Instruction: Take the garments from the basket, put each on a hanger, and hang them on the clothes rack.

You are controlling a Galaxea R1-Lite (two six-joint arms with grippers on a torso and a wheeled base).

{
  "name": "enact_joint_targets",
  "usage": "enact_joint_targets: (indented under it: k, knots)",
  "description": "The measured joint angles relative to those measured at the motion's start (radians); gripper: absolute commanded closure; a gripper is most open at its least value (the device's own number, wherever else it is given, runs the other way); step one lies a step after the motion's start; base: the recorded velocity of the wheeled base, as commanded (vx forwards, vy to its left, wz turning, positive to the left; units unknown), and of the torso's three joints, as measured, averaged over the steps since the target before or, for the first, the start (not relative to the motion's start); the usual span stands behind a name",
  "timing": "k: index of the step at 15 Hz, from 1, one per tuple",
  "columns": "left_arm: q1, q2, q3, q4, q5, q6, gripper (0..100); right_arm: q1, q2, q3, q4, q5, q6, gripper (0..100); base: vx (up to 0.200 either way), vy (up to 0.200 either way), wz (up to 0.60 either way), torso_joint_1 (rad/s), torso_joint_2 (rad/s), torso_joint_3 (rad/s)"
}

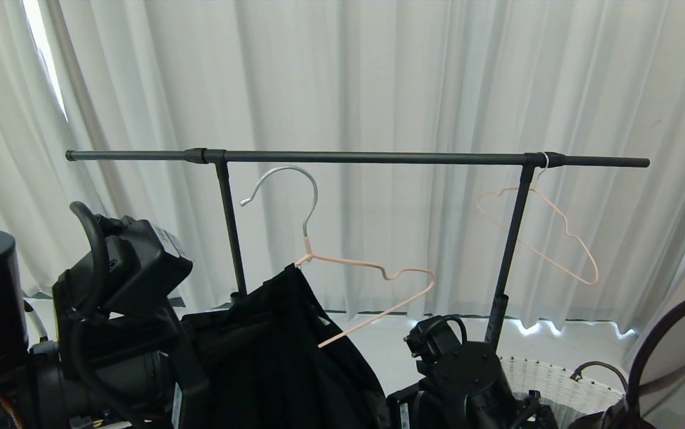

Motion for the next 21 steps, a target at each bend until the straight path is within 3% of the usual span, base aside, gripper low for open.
enact_joint_targets:
  k: [4, 9, 12, 16, 21]
  knots:
    - [0.008, -0.001, 0.010, 0.000, 0.002, 0.007, 100, -0.047, 0.000, 0.047, 0.000, -0.027, -0.084, 0, 0.000, 0.000, 0.00, 0.000, 0.00, 0.000]
    - [0.047, -0.007, 0.051, -0.005, 0.002, 0.010, 100, -0.273, -0.033, 0.062, -0.001, -0.061, -0.217, 0, 0.000, 0.000, 0.00, 0.000, 0.00, 0.000]
    - [0.048, -0.009, 0.097, -0.031, 0.003, 0.022, 100, -0.363, -0.110, 0.051, 0.003, 0.030, -0.250, 0, 0.000, 0.000, 0.00, 0.000, 0.00, 0.000]
    - [0.040, 0.003, 0.116, -0.036, 0.000, 0.024, 100, -0.407, -0.260, 0.038, 0.096, 0.126, -0.277, 0, 0.000, 0.000, 0.00, 0.000, 0.00, 0.000]
    - [0.016, 0.003, 0.117, -0.088, -0.003, 0.024, 100, -0.483, -0.340, -0.011, 0.166, 0.143, -0.325, 0, 0.000, 0.000, 0.00, 0.000, 0.00, 0.000]
